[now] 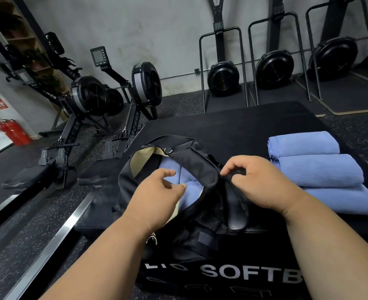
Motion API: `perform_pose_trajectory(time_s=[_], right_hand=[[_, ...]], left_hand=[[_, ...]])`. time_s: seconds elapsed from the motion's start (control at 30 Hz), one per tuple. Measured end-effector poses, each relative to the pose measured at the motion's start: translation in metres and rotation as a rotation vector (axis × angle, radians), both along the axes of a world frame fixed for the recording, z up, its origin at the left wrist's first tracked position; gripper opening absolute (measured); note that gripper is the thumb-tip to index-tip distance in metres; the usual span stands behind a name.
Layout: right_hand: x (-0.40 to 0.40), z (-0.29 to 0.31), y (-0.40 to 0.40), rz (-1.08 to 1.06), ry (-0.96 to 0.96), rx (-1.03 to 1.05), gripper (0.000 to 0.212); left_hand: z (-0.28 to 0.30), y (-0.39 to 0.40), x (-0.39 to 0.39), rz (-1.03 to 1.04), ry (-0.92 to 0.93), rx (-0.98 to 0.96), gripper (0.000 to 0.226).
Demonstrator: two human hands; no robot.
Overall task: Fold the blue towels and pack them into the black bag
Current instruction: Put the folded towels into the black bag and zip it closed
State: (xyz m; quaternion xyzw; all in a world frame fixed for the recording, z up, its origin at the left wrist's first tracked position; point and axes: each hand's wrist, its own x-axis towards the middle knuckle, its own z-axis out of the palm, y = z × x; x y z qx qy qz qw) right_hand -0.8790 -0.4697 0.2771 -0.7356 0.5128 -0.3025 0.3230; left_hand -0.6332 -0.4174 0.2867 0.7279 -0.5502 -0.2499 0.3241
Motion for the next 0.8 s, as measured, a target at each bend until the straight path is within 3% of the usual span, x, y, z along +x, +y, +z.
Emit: perform_pose_trajectory(time_s=[0.2,0.47,0.67,0.8], right_hand=[[-0.049,-0.019,-0.009,-0.307,0.309,-0.044,0.028],[-0.101,-0.022,-0.011,-0.518,0.428,-0.042,0.017],[-0.127,-0.031,-0.014,-0.612,0.586,-0.035,0.055],[-0.137,-0.036,-0.018,-0.564,0.632,0.067,0.066]], left_hand=[[0.013,0.006,-0.023,-0.005,-0.087,-0.089,0.036],[0.019,0.009,-0.060,-0.078,-0.161,-0.146,0.030],[0.008,0.009,-0.096,-0.181,-0.246,-0.163,0.029],[0.004,0.007,-0.113,-0.220,-0.361,-0.210,0.036]])
